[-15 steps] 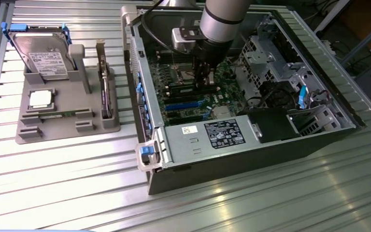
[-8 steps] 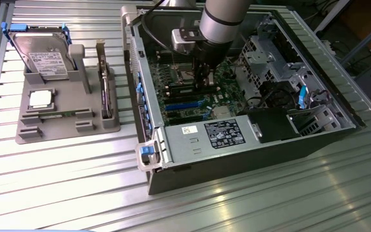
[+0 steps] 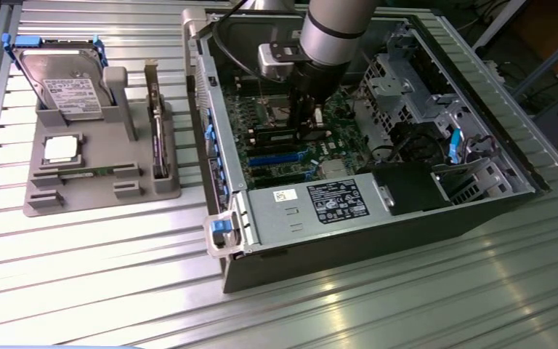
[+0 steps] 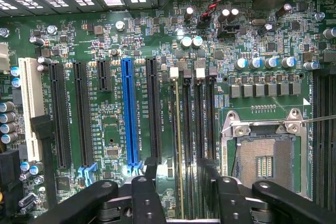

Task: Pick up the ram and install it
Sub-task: 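Insert the ram into the slot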

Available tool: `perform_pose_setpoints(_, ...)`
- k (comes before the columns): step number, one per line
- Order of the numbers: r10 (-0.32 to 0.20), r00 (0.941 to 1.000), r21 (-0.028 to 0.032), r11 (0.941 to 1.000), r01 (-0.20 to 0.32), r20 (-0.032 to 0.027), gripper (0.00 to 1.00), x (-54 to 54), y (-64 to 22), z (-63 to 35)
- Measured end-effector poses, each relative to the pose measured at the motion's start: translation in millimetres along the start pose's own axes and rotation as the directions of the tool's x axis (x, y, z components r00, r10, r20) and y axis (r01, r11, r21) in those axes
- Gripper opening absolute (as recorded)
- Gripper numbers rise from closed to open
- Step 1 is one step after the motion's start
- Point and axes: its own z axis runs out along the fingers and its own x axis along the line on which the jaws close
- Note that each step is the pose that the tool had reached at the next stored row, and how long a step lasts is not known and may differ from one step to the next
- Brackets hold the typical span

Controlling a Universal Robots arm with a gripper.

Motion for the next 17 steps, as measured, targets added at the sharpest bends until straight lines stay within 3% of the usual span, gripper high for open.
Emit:
perform_pose_setpoints(3,0.0,1.0,0.0,1.0,0.0,-0.0001,0.45,0.0,0.0,-1.2)
perform_pose_setpoints(5,0.0,1.0,0.0,1.0,0.0,-0.0001,0.45,0.0,0.0,-7.9)
perform_pose_setpoints(17,0.0,1.0,0.0001,1.0,0.0,0.0,0.45,0.3,0.1,-67.2)
